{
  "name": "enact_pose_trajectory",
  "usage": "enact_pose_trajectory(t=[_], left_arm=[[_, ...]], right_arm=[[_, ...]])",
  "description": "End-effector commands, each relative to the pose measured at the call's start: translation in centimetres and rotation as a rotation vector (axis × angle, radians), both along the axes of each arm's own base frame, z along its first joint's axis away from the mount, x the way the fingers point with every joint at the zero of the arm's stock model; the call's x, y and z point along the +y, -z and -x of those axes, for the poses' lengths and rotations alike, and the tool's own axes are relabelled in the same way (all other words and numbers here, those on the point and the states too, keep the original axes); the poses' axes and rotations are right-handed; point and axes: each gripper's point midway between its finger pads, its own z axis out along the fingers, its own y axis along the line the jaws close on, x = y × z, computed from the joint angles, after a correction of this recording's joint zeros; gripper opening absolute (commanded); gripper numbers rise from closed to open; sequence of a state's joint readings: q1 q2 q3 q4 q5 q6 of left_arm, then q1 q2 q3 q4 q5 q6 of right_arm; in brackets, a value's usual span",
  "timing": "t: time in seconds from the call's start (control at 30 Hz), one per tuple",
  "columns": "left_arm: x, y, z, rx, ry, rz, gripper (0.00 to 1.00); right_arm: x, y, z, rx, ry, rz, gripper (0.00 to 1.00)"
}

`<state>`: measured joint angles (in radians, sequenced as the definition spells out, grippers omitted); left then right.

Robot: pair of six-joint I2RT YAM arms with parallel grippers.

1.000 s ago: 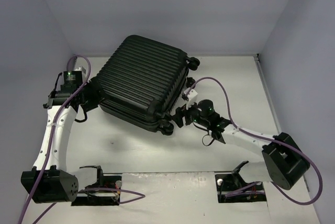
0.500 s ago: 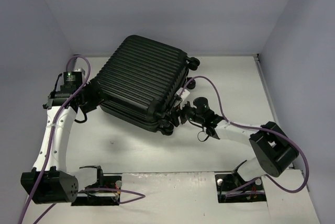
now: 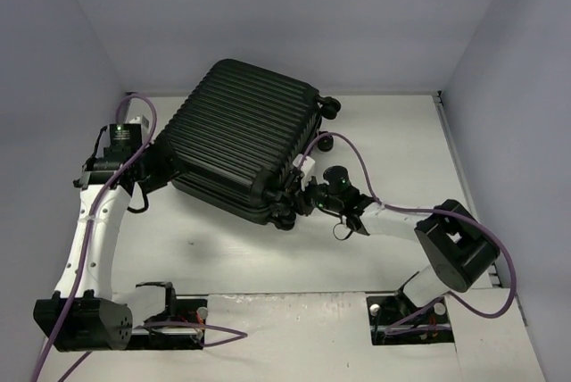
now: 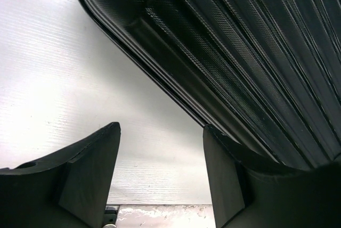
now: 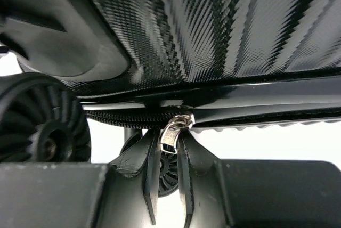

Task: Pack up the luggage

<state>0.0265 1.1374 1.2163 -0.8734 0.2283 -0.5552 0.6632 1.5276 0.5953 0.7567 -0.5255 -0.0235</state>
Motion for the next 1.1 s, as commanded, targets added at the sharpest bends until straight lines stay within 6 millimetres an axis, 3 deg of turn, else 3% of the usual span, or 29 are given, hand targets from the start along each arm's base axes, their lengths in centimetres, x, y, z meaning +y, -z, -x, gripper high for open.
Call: enact_pose_trajectory(t=[0.0, 0.23, 0.5, 0.7, 0.87, 1.07], left_arm=[[-0.4, -1.8, -0.2, -0.083, 0.046, -0.018, 0.58], [-2.7, -1.6, 0.3, -0.117, 0.149, -0.048, 0.58], [-6.7, -1.0, 0.0, -0.149, 0.281, -0.057, 0.58], [-7.9, -0.8, 0.2, -0.165, 0.355, -0.064, 0.58], [-8.8, -0.3, -0.2, -0.156, 0.373, -0.045, 0.58], [-11.8, 0.3, -0.8, -0.161, 0.417, 0.011, 0.58]], right_arm=[[0.2, -5.3, -1.4, -0.137, 0.035, -0.111, 0.0], [-1.3, -7.0, -0.2, -0.128, 0.083, -0.156, 0.0], [-1.9, -5.2, 1.2, -0.054, 0.13, -0.184, 0.0], [-1.3, -4.0, 2.0, -0.029, 0.139, -0.178, 0.0], [0.1, -4.5, 3.1, -0.036, 0.118, -0.199, 0.0], [1.9, -4.6, 5.1, -0.044, 0.126, -0.242, 0.0]])
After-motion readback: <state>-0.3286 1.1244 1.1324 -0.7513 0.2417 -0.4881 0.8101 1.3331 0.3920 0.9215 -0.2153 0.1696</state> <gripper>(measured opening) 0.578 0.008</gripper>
